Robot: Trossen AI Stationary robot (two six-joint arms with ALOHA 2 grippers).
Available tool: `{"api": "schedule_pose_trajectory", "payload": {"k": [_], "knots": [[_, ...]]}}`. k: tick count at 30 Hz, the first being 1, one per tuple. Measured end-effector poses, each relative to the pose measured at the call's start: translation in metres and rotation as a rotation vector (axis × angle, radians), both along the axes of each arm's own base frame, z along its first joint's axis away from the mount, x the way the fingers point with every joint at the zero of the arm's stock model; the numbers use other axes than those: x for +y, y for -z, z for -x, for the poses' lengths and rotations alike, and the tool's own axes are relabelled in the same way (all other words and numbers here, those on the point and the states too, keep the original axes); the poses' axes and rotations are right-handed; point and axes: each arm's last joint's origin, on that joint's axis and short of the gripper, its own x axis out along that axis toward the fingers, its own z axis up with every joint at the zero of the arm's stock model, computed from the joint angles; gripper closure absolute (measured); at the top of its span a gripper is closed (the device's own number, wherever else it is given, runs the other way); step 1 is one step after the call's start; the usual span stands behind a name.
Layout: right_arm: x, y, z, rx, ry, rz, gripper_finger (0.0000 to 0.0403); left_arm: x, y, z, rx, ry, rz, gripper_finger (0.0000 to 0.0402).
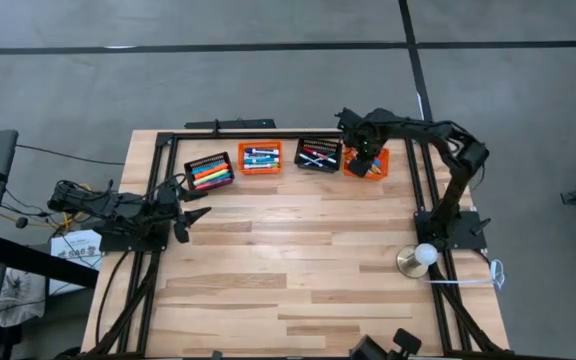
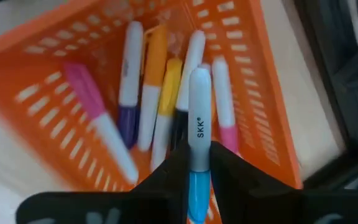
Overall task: Pick & Place Markers
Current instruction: Put the small light blue highlighter pen into the right orange bin, then return to Home Position
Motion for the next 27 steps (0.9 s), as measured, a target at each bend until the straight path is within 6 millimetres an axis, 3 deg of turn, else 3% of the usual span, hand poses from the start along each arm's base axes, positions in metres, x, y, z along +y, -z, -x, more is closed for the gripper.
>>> {"api": "schedule_pose_trajectory", "payload": {"k": [7, 15, 27], "knots": [[-0.006, 0.022, -0.009, -0.02, -0.017, -0.057, 0.0356, 0.0, 0.0, 0.0, -0.014, -0.003, 0.041, 0.0188], [-0.011, 0.017, -0.011, -0.095, -0.019, -0.038, 0.0341, 0.0, 0.0, 0.0, -0.015, -0.004, 0.045, 0.0188], [-0.017, 0.007, -0.01, -0.171, 0.001, -0.078, 0.0228, 0.0, 0.0, 0.0, -0.015, -0.004, 0.045, 0.0188]]}}
